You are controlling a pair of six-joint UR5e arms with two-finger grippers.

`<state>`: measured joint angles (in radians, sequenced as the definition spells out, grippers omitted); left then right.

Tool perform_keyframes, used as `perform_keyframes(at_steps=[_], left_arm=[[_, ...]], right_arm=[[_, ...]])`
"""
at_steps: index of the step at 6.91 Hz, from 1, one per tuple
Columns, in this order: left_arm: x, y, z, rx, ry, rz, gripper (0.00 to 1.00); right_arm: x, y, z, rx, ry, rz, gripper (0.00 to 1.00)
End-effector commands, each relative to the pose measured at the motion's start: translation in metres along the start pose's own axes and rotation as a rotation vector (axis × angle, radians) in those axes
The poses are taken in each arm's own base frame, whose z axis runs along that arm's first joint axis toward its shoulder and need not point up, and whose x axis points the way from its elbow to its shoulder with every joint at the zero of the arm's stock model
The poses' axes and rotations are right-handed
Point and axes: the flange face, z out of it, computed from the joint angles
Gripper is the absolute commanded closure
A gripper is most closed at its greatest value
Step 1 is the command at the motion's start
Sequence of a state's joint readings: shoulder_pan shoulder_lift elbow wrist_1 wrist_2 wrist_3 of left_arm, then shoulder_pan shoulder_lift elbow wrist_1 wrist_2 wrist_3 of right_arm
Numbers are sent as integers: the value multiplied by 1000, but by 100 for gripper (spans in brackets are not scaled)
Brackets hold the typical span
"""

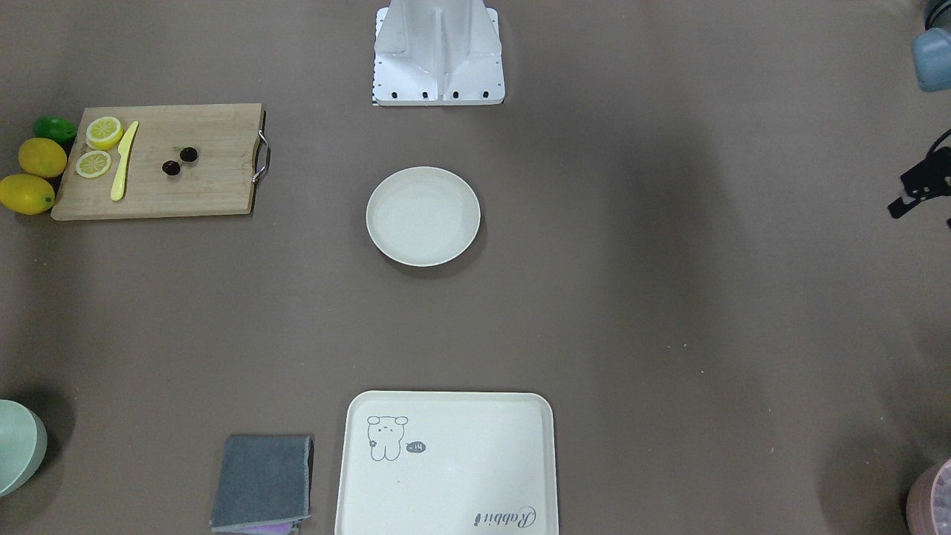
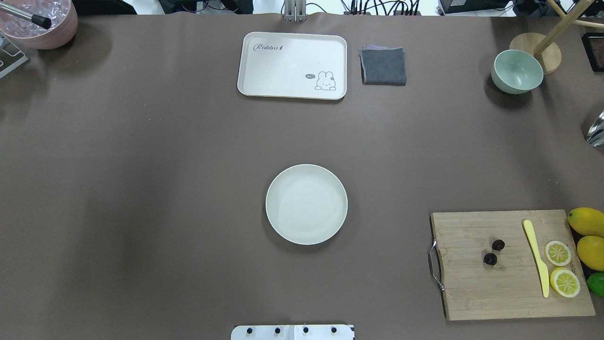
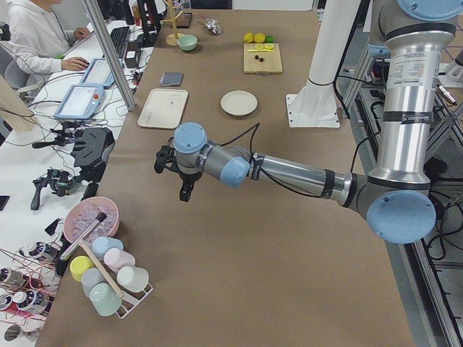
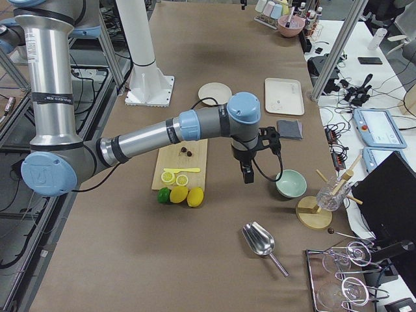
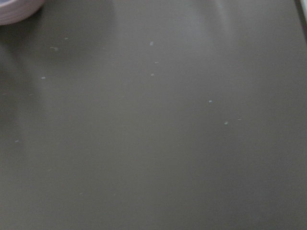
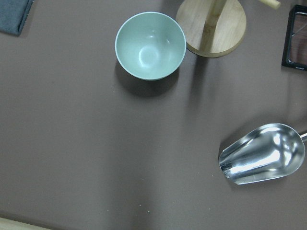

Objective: Place red cherry on plate
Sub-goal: 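Move the right gripper over the cherries on the cutting board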

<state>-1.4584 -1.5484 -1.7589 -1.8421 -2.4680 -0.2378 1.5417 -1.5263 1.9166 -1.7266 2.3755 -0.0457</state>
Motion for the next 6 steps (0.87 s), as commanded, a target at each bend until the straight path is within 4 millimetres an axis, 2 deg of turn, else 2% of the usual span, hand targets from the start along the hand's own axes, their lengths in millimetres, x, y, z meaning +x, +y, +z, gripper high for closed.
perform_keyframes(at_steps=[1, 2, 3, 4, 5, 6], left_arm=[[-54, 61, -12, -13, -4, -1, 3], [-60, 66, -11, -17, -6, -2, 3], [-62, 69, -9, -23, -5, -7, 3], [-59, 68, -12, -19, -5, -15, 3], [-65, 77, -8, -32, -6, -30, 3], [-64, 79, -8, -32, -6, -32, 3]], right_arm=[[-22, -14, 9, -15, 11, -50, 0], [-58, -39, 19, -21, 42, -54, 0], [-118, -62, 41, -33, 64, -21, 0], [-169, -71, 44, -22, 43, 4, 0], [-194, -67, 43, -29, 27, 27, 0], [-237, -50, 36, -40, 11, 79, 0]])
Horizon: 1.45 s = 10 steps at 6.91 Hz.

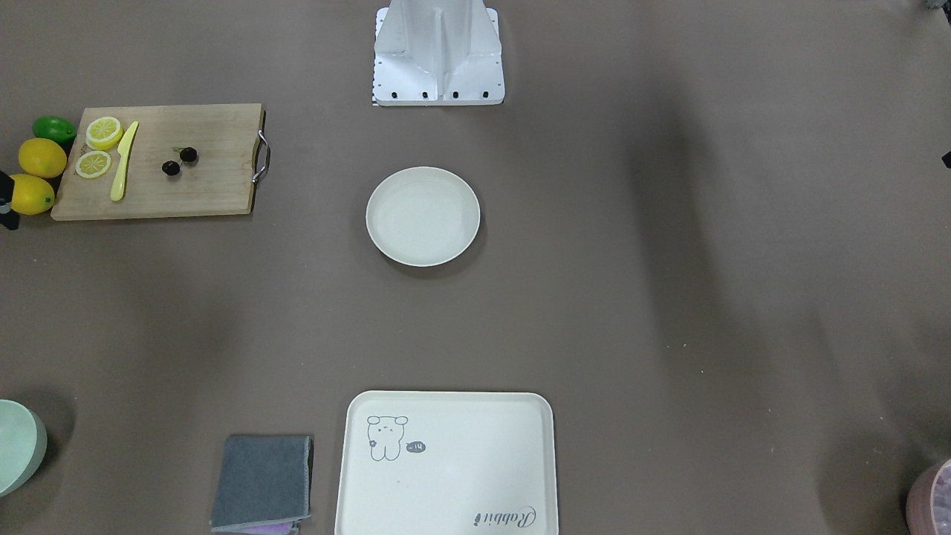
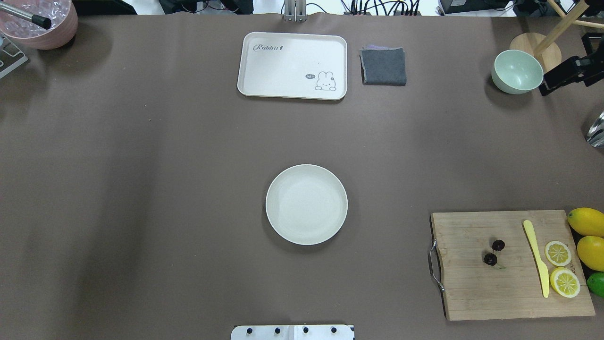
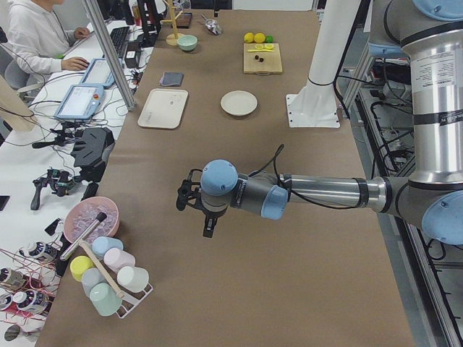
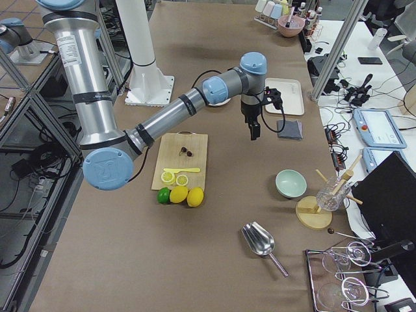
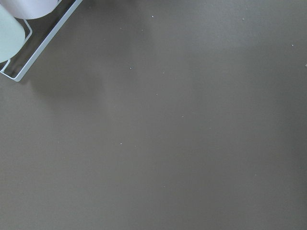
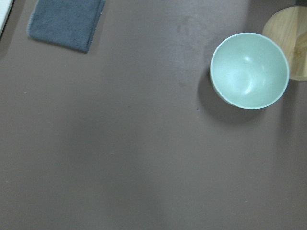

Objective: Place red cherry on plate
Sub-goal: 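Move the right gripper over the cherries on the cutting board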

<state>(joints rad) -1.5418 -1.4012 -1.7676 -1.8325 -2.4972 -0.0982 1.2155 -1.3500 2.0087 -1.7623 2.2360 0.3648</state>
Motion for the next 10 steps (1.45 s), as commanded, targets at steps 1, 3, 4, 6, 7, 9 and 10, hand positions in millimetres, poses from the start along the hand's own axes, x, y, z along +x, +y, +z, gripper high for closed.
perform_keyframes(at_steps=[1, 3, 4, 6, 7, 9, 10], left_arm=[[0, 3, 0, -1, -2, -20, 3], [13, -7, -8, 21, 5, -53, 3], [19, -10, -12, 30, 5, -91, 3], [31, -23, -10, 31, 10, -70, 3], [33, -28, -11, 34, 12, -62, 3], [43, -35, -13, 47, 19, -71, 3], [44, -34, -14, 49, 18, -70, 3]], right_arm=[[-89, 31, -7, -29, -43, 99, 0], [-149, 76, -14, -17, -60, 206, 0], [-132, 106, -3, -11, 14, 213, 0], [-76, 163, 10, 2, 84, 217, 0], [-44, 190, 19, 31, 81, 225, 0], [-22, 204, 39, 47, 80, 272, 0], [-35, 212, 54, 35, 88, 294, 0]])
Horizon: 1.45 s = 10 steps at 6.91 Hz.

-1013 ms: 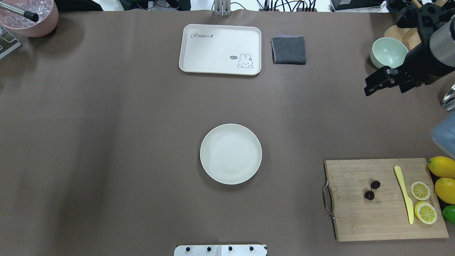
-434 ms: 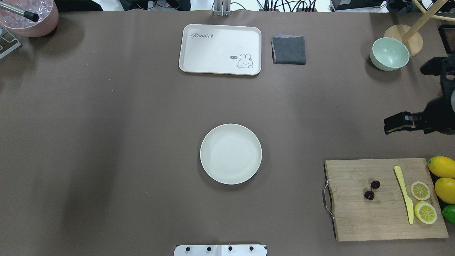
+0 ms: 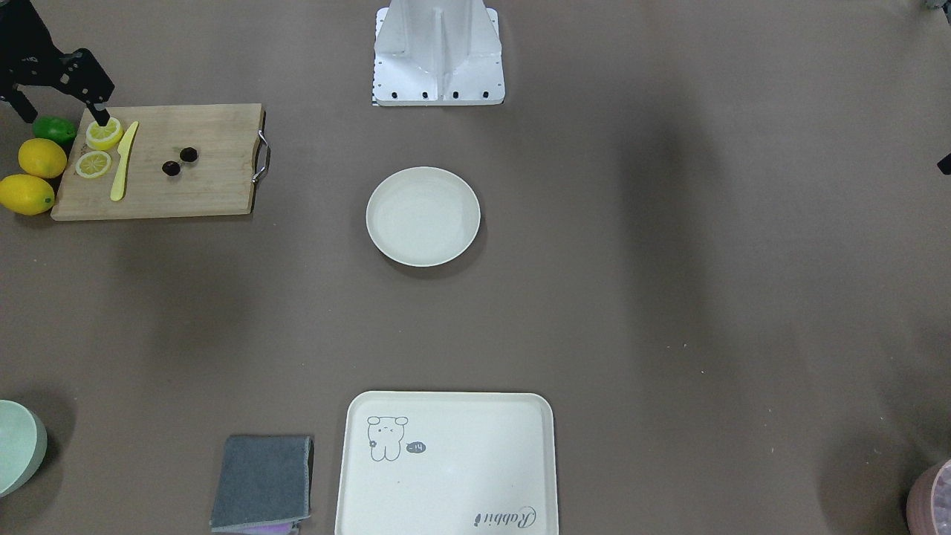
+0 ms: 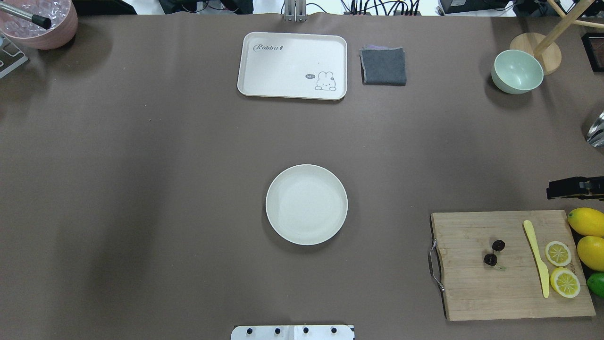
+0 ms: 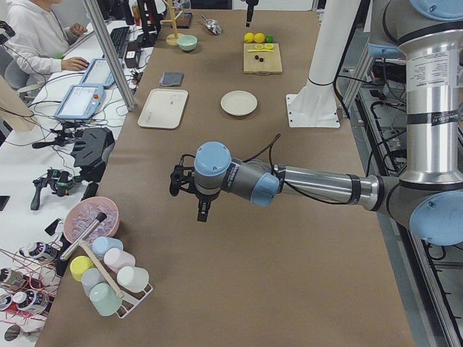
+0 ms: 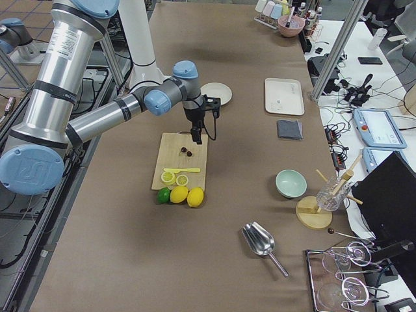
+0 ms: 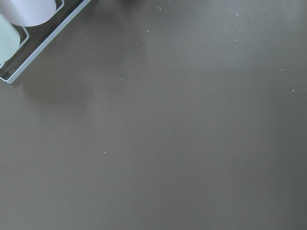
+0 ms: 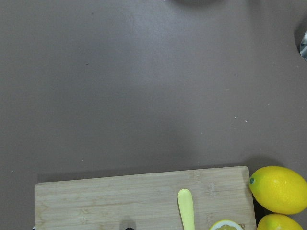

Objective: Place red cherry on plate
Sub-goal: 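Move the right gripper over the cherries on the cutting board, then lower the right gripper and grasp the dark cherries by their stems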

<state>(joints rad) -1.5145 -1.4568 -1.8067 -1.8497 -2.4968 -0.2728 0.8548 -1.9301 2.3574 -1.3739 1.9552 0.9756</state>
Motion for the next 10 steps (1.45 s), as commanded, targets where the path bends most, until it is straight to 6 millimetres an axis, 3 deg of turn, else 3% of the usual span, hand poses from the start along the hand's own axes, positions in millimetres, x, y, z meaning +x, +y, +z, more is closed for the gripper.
perform_keyframes(at_steps=[1, 2, 3, 7, 10], left_arm=[[3, -2, -1, 5, 1, 0, 3], [2, -1, 1, 2, 1, -2, 3], [1, -2, 1, 2, -2, -3, 3], [-2, 1, 3, -1, -8, -6, 3], [-2, 2, 2, 0, -8, -5, 3]], right_arm=[[-37, 30, 37, 17, 19, 50, 0], [-68, 49, 68, 27, 25, 67, 1], [-80, 61, 87, 33, 16, 67, 2], [-88, 103, 146, 69, -14, 91, 3], [-78, 109, 160, 73, -28, 91, 6]])
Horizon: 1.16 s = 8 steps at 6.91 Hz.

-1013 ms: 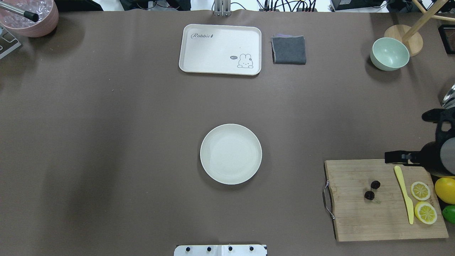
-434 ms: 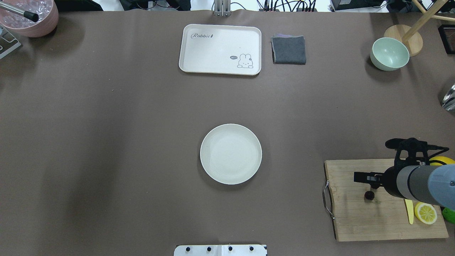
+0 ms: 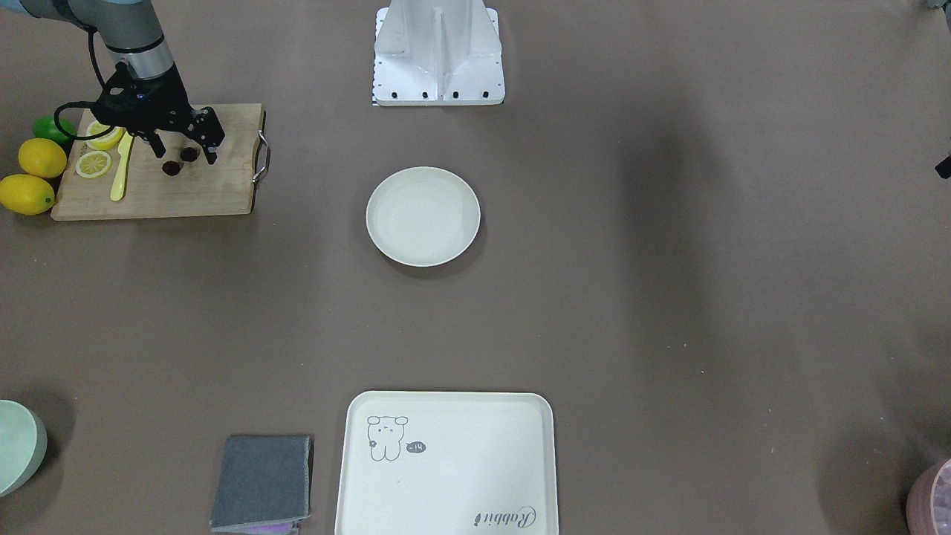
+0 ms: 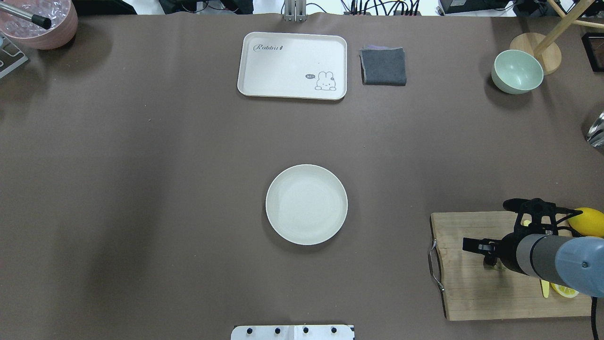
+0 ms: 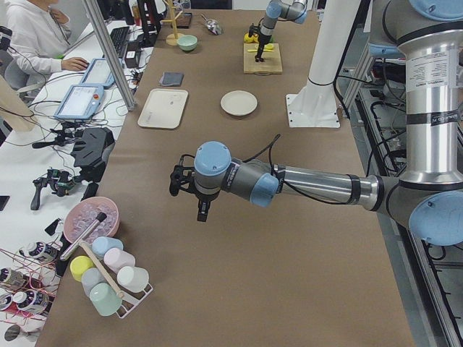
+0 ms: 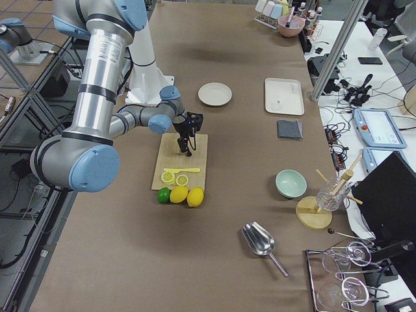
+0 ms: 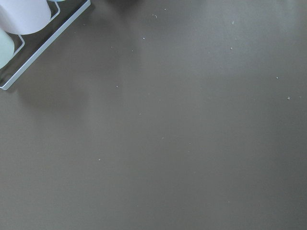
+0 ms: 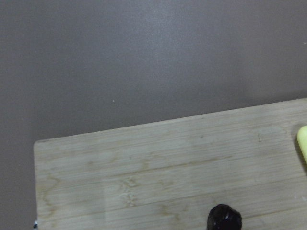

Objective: Place red cherry on plate
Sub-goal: 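Lower the right gripper and grasp the dark cherries by their stems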

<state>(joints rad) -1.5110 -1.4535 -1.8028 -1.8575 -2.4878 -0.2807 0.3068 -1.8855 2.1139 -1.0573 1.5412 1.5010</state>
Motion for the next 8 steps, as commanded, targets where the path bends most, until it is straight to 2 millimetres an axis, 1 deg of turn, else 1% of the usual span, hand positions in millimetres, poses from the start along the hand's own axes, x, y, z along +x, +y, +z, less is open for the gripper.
perform_keyframes(at_steps=[1, 2, 3, 5, 6, 7, 8], left_arm=[[1, 0, -1, 1, 1, 2, 3], [2, 0, -1, 3, 1, 4, 3], [2, 0, -1, 2, 1, 3, 3], [1, 0, -1, 2, -1, 2, 3], [1, 0, -1, 2, -1, 2, 3], [1, 0, -1, 1, 1, 2, 3], [0, 1, -1, 2, -1, 2, 3]], right_arm=[[8, 4, 7, 1, -8, 2, 10], [8, 6, 9, 5, -5, 5, 10], [9, 10, 12, 10, -1, 9, 17], [9, 11, 12, 9, -1, 8, 59], [8, 12, 11, 8, -3, 6, 88], [7, 12, 11, 10, -4, 5, 97], [6, 12, 10, 10, -7, 2, 100]])
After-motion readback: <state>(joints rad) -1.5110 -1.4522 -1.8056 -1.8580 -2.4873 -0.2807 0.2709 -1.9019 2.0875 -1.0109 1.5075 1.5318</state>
